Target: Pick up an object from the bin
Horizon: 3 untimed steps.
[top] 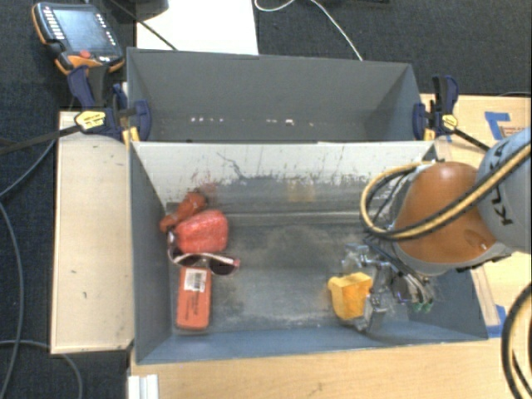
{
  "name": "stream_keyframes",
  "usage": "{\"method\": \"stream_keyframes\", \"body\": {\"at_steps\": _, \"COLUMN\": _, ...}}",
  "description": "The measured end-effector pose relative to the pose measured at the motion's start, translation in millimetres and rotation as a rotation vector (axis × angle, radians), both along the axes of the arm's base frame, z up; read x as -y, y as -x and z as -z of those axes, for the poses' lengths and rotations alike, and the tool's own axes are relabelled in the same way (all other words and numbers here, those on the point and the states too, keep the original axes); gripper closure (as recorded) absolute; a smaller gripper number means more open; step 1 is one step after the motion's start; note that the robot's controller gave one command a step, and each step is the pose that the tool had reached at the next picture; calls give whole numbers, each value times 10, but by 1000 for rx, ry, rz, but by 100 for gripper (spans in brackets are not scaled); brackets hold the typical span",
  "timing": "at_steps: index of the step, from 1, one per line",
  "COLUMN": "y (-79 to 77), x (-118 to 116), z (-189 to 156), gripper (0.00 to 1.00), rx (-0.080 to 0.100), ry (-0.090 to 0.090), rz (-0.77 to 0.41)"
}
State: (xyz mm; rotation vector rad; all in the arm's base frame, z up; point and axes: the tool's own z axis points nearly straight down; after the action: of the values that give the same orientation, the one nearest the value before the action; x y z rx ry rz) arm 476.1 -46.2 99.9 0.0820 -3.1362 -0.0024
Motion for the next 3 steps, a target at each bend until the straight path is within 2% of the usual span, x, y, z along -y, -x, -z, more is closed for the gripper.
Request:
{"method": "stream_keyframes", "body": {"at_steps": 1, "y": -355, "x": 73, "z": 298, "gripper": 0, "rx": 16, "ry": 1, "rz": 410}}
{"method": "stream_keyframes", "body": {"at_steps": 2, "y": -44, "x": 56, "z": 292, "gripper": 100, "rx": 1, "ry": 1, "rz": 300}}
{"method": "stream_keyframes", "body": {"at_steps": 3, "y": -45, "x": 56, "z": 292, "gripper": 100, "rx": 1, "ry": 1, "rz": 300}}
